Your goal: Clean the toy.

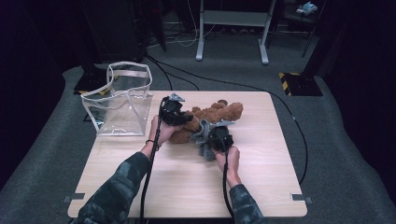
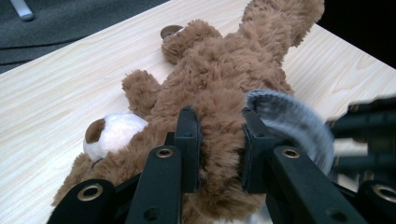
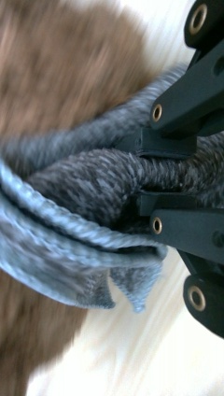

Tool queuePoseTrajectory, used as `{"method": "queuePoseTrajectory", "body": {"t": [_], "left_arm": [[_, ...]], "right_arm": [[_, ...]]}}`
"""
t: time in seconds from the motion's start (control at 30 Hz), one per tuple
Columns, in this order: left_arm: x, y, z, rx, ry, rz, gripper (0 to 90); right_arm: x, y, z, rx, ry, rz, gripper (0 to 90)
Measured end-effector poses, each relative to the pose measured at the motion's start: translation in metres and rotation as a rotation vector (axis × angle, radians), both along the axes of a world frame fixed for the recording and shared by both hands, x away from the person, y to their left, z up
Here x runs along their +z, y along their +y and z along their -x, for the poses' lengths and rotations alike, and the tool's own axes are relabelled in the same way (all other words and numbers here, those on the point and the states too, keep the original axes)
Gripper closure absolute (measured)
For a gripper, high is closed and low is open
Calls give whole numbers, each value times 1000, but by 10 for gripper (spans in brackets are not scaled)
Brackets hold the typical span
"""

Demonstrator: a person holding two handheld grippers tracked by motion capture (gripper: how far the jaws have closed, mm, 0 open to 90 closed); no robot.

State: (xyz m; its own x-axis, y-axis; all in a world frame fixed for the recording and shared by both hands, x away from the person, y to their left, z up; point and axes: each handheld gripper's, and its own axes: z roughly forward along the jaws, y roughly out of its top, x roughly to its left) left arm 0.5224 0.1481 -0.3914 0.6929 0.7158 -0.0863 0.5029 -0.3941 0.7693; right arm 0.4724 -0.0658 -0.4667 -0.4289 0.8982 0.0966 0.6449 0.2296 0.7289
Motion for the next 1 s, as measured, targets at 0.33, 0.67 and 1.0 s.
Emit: {"method": "queuePoseTrajectory", "body": {"t": [0.33,0.67,1.0], "left_arm": [[0,-3,0,-5,-6,2,727],[6,-10,3,-37,-18,6,709],[7,21,19,14,-49,80,312]], "right_arm": [[12,-25,8,-37,-42,-2,766],[12,0,2,-3,-27,21,766],[14,-20,7,-79,-35,29,766]]}}
